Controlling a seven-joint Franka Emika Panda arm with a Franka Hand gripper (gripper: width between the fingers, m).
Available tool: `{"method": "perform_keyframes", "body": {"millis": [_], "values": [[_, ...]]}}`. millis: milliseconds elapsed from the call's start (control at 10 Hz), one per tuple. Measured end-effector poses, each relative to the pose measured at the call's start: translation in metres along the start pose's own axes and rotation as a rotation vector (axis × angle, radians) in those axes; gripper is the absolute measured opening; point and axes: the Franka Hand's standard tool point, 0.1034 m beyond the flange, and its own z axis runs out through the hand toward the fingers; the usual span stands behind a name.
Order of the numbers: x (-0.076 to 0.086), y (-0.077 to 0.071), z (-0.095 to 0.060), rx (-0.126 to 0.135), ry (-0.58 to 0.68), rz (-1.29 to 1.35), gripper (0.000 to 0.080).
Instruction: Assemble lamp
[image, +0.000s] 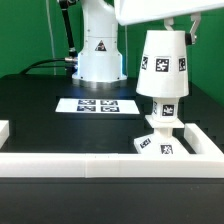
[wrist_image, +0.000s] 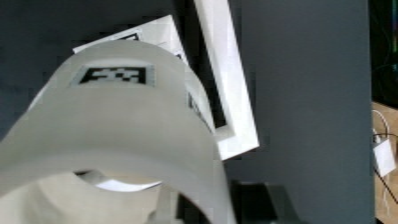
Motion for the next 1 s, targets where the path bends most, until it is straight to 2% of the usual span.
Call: {"method": "perform_keyframes", "body": {"millis": [200, 400, 900, 1000], "values": [[0.001, -0.005, 0.016, -0.009, -0.004, 0.02, 0.0045], [0.004, -0.003, 0.035, -0.018, 0.005, 0.019, 0.0045], [0.013, -0.007, 0.035, -0.011, 0.067, -0.001, 0.0051], [0.013, -0.008, 0.034, -0.01, 0.069, -0.001, 0.024]]}}
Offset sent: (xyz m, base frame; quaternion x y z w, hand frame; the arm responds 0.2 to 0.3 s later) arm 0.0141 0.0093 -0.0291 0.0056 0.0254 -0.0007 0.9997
